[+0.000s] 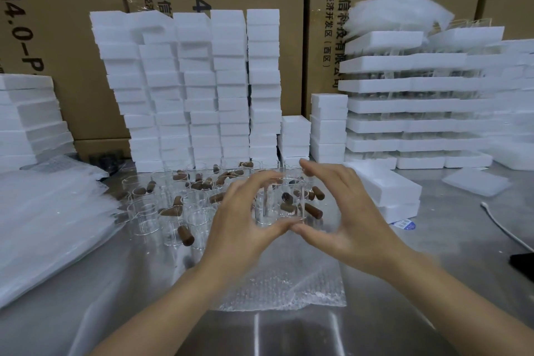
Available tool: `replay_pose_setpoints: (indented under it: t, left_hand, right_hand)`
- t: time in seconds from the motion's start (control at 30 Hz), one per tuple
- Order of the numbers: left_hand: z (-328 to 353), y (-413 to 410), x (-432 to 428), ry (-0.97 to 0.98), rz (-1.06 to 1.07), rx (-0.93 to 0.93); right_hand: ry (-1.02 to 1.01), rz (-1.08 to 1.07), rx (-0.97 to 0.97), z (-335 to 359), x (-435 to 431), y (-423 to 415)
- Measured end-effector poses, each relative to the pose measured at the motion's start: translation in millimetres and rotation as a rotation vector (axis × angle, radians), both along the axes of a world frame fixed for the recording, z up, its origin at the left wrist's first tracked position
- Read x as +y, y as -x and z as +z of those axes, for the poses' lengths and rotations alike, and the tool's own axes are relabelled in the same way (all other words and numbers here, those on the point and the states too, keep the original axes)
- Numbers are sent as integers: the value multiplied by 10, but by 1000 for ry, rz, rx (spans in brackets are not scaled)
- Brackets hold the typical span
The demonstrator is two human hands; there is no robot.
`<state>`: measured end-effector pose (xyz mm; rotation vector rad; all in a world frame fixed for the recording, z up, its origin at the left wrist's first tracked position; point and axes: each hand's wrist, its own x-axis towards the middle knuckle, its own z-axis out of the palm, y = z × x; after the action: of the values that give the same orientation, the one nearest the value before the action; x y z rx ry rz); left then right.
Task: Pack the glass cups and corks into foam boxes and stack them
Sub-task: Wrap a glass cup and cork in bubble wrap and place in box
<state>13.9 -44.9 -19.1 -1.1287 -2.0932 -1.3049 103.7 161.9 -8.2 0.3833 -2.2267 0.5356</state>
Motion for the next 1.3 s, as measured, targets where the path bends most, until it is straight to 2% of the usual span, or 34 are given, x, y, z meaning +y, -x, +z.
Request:
replay_pose_setpoints:
  t: [0.2, 0.33, 0.4, 0.5, 0.6, 0.7, 0.83, 0.93, 1.03, 1.13, 1.3]
  left_hand:
    - [56, -25, 7, -65, -204, -303]
    - [8, -8, 18, -10, -286, -333]
    - [-18, 21, 34, 14, -278, -344]
    - [-83, 68, 61, 79, -142, -346]
    - [-185, 55, 64, 244, 4, -150]
    - [-209, -90, 125, 407, 13, 14]
    - [-223, -305, 347, 416, 24, -28]
    - [-260, -359, 439, 553, 63, -33]
    - [-327, -310, 403, 626, 17, -150]
    - [-337, -255, 340, 485, -15, -254]
    - [-188, -157, 288, 15, -83, -374]
  right_hand:
    - [-66, -61, -220, -74, 145, 40]
    - [-42, -8, -284, -80, 89, 75]
    - [8, -25, -243, -76, 93, 89]
    - [219, -121, -113, -66, 199, 133]
    - [538, -133, -57, -21, 328, 155]
    - [811, -102, -67, 14, 411, 158]
    - [1087, -66, -145, -16, 420, 179]
    - [1173, -58, -206, -51, 409, 190]
    - [1189, -59, -231, -60, 405, 203]
    - [1159, -41, -226, -47, 378, 189]
    - [1015, 82, -272, 28, 290, 123]
